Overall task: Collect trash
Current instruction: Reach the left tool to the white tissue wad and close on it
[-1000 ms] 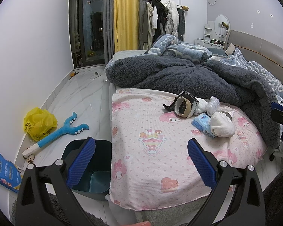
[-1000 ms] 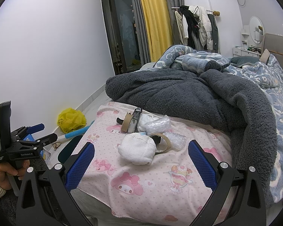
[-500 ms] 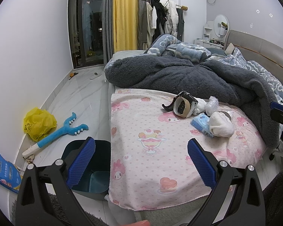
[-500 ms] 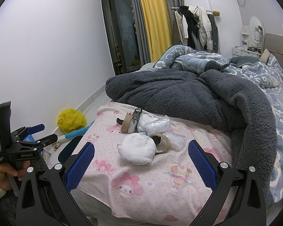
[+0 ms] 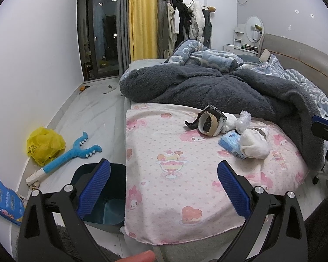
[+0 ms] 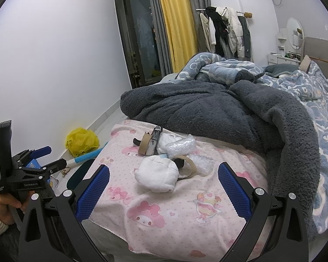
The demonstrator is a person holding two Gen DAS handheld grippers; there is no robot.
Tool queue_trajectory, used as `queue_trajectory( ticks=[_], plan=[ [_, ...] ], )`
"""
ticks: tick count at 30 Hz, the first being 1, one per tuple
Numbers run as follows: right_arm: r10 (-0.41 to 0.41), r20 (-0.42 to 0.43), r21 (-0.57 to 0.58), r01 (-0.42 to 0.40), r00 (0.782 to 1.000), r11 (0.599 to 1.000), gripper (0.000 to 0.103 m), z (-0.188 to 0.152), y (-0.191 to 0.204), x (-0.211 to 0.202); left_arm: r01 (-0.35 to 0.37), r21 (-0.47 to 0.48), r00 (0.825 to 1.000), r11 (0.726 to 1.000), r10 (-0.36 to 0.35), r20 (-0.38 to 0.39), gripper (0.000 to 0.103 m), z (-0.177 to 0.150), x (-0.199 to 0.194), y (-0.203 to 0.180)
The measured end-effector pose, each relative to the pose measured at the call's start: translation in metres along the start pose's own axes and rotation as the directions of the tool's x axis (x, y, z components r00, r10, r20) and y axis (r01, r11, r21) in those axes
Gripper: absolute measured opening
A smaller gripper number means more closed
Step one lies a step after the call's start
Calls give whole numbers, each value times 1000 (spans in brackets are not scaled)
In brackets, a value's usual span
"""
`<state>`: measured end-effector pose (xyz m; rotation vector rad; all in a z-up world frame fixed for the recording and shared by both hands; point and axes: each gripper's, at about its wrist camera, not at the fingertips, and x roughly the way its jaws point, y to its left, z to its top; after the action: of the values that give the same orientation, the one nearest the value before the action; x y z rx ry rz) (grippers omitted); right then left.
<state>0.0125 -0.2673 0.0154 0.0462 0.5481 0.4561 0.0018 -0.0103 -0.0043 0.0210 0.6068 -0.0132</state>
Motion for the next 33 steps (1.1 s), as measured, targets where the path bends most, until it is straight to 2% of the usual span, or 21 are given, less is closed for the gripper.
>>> queue_trajectory(
  ticks=[7, 13, 18, 22, 25, 28, 33],
  plan=[
    [12, -18, 22, -12, 1000, 1000, 100, 1, -4, 6, 24, -16, 1000, 1000, -24, 5, 100, 2, 1, 1],
    [-11, -76, 11, 12, 997, 1000, 100, -2, -9, 23, 103, -5, 995, 995, -103, -5, 99, 8, 10, -7],
    [-16, -112, 13, 17, 994, 1000, 100, -7, -19, 37, 180, 40, 984, 983, -180, 2, 99, 13, 18, -23],
    [-6, -135, 23, 9, 991, 1000, 100, -10, -27, 47, 206, 71, 979, 976, -206, 0, 99, 16, 26, -32],
    [29, -138, 73, -19, 990, 997, 100, -12, -40, 54, 229, 94, 973, 969, -230, -5, 98, 19, 32, -39],
    [57, -137, 121, -41, 989, 992, 100, -13, -52, 61, 273, 116, 962, 955, -273, -19, 98, 21, 41, -48],
    [93, -144, 157, -70, 985, 985, 100, -15, -61, 68, 355, 98, 935, 930, -351, -57, 96, 23, 57, -62]
  ],
)
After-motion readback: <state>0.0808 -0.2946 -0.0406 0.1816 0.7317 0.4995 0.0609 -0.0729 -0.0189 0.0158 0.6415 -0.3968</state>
